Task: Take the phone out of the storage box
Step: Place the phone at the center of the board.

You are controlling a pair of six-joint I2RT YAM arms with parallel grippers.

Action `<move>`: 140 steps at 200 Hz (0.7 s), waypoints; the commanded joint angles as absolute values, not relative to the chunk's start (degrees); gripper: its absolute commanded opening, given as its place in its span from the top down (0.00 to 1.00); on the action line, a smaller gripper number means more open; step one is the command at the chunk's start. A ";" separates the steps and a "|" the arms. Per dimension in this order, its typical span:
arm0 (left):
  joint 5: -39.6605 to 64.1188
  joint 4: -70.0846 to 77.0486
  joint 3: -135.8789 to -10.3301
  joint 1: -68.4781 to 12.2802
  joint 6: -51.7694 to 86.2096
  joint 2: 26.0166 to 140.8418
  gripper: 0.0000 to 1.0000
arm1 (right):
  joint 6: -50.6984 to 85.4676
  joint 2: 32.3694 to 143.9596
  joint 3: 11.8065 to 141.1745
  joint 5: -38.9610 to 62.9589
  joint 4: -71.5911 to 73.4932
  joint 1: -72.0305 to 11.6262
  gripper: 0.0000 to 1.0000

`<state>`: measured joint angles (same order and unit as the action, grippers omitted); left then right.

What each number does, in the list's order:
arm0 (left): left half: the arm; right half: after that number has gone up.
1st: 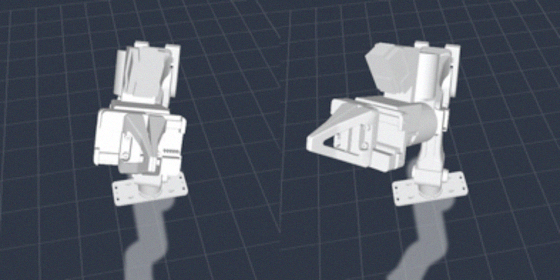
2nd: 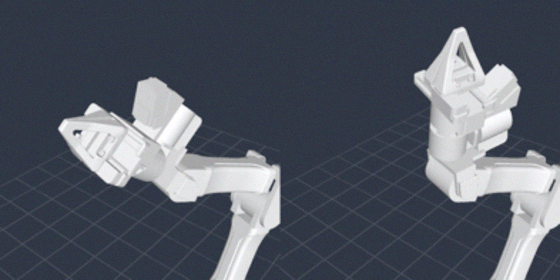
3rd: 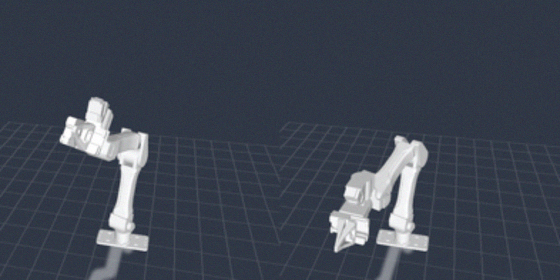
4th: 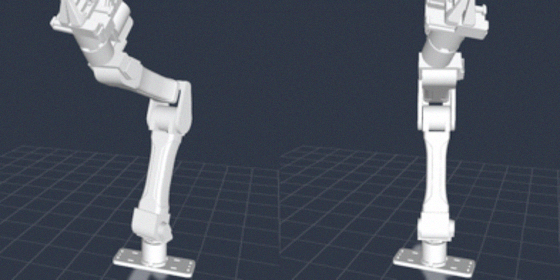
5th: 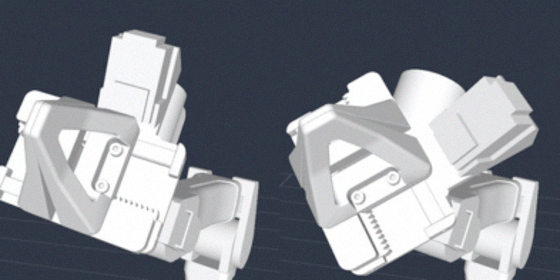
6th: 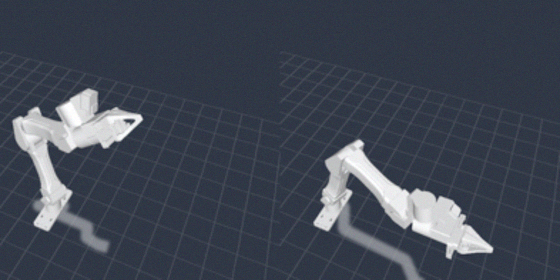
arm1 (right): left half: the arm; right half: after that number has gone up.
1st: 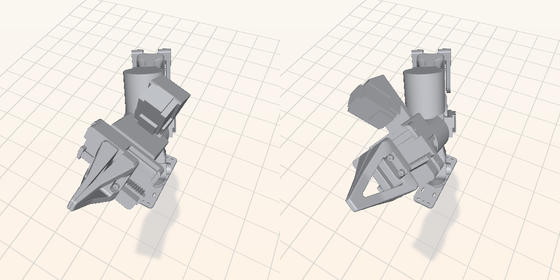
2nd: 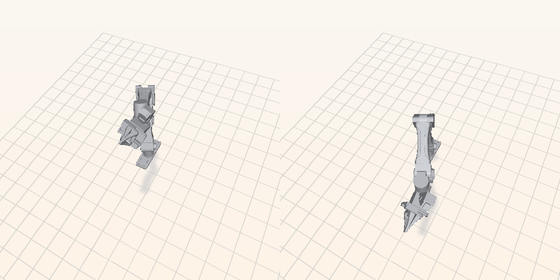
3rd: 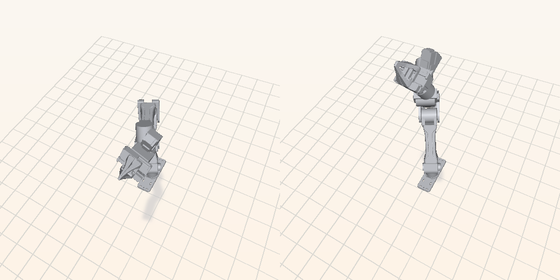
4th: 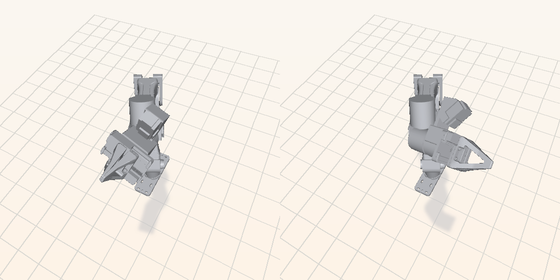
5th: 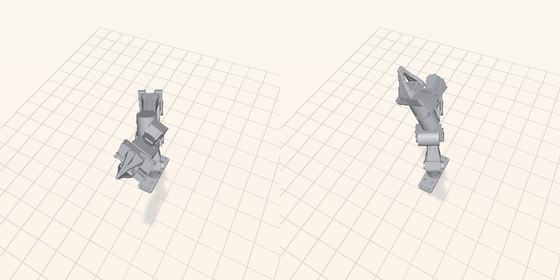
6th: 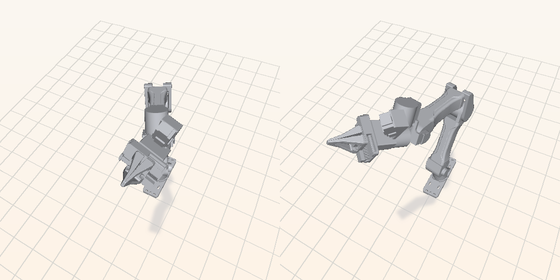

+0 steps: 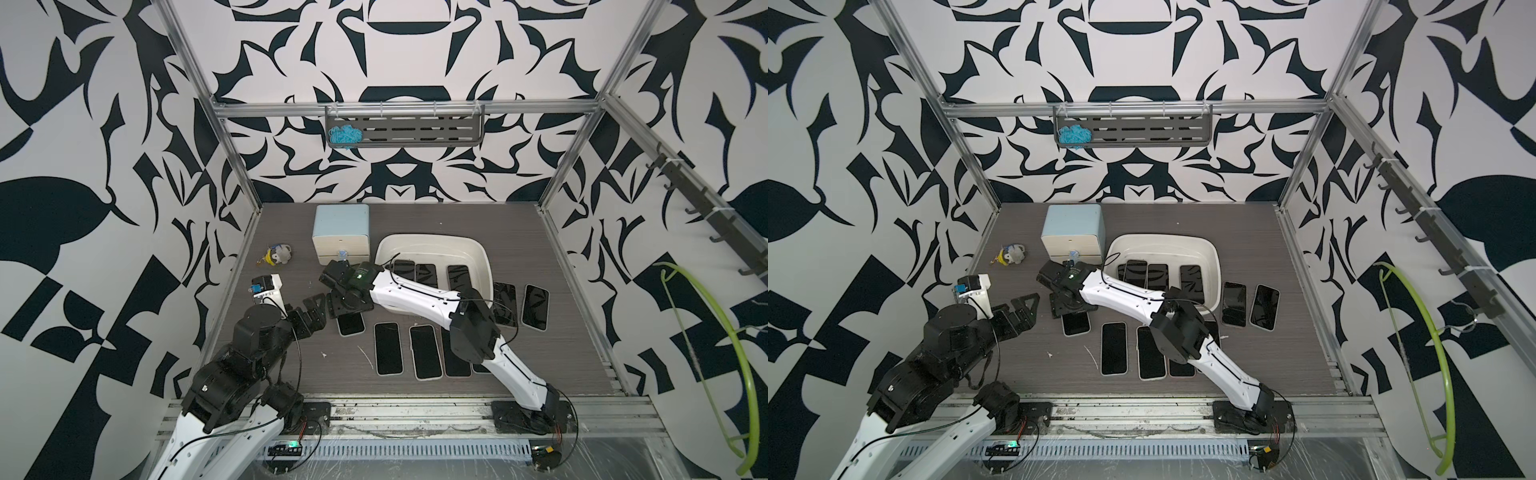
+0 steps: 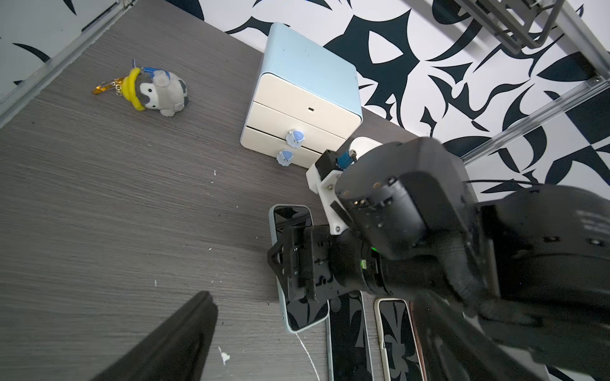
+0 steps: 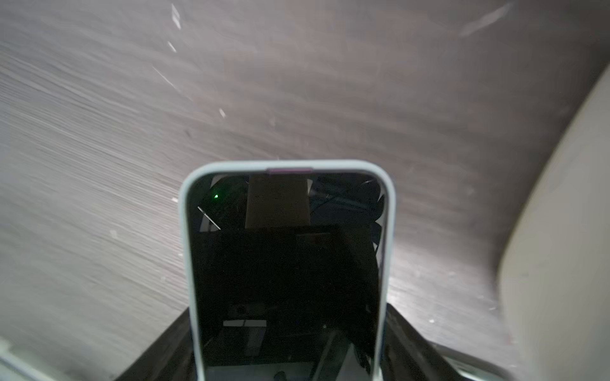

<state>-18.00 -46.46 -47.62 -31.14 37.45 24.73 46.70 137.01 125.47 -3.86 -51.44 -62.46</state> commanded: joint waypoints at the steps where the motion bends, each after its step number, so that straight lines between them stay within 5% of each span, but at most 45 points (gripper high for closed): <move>1: -18.08 -49.02 -48.40 -30.89 36.21 24.25 0.00 | 51.30 132.74 122.92 -6.22 -48.43 -63.81 0.32; 57: -16.52 -47.19 -46.38 -30.87 36.15 24.99 0.00 | 55.64 132.48 116.17 -7.09 -47.15 -65.13 0.19; 79: -15.85 -47.11 -46.06 -30.93 35.60 26.06 0.00 | 55.73 131.54 114.96 -7.30 -47.26 -65.15 0.01; 140: -18.14 -43.68 -48.84 -30.89 34.65 29.27 0.00 | 49.57 122.81 116.40 -9.74 -46.44 -65.48 0.01</move>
<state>-16.56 -45.89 -47.05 -31.14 36.05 27.97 52.71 130.63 115.00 -6.90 -47.97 -65.21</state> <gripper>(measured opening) 0.999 0.992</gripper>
